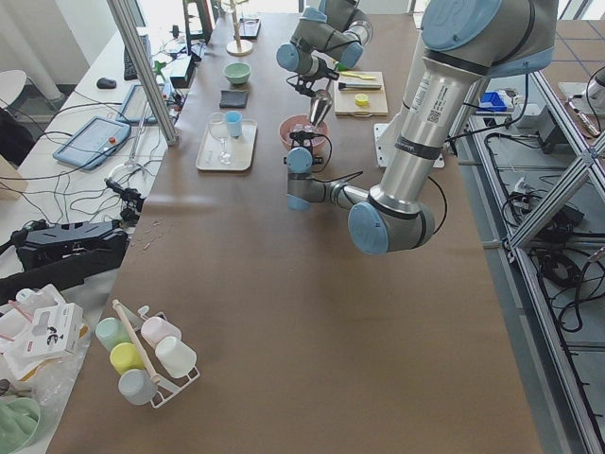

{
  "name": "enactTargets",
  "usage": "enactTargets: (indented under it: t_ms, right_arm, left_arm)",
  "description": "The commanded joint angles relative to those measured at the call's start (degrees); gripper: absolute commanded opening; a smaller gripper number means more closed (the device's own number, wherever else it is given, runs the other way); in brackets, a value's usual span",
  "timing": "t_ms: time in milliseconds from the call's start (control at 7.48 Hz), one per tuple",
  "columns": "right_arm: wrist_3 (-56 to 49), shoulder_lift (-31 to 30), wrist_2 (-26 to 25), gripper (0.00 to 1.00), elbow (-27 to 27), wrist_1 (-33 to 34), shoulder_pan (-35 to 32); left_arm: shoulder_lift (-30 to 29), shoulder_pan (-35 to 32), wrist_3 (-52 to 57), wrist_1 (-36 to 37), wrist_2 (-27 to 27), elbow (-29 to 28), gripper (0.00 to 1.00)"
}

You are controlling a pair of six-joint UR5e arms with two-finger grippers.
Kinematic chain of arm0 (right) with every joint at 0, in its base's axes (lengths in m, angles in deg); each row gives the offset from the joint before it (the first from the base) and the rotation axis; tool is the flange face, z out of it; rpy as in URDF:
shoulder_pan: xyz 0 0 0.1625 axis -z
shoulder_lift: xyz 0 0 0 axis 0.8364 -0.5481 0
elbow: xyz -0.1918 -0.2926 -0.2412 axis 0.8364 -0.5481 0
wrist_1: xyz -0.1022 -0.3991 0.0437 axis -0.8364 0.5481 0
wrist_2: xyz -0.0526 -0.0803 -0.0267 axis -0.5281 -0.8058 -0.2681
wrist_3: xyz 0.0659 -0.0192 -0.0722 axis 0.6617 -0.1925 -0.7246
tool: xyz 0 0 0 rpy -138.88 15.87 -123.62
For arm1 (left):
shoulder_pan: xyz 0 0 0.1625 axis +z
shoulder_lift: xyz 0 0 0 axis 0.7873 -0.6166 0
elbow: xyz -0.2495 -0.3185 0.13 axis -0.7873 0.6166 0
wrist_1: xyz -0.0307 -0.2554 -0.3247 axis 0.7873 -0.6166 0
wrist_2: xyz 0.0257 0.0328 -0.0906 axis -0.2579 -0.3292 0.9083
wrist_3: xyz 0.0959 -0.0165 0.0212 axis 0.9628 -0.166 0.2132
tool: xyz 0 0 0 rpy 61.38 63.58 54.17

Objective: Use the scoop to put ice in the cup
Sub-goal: 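Swing the right arm over and dip the scoop into the ice cubes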

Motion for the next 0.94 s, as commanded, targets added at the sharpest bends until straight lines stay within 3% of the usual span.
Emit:
enactTargets:
  t_ms: [0,802]
  right_arm:
    - [-0.09,0.29,-0.81,0.0,-2.35,-1.96,0.78]
    - [0.08,0.56,-1.16,0.0,-4.92,-6.8,0.79]
  left_arm:
    - [-0.05,-0.09,0.08,-0.08,-0.18,0.0,0.98]
    - [-0.05,-0.44,0.08,-1.13,-0.18,0.0,0.98]
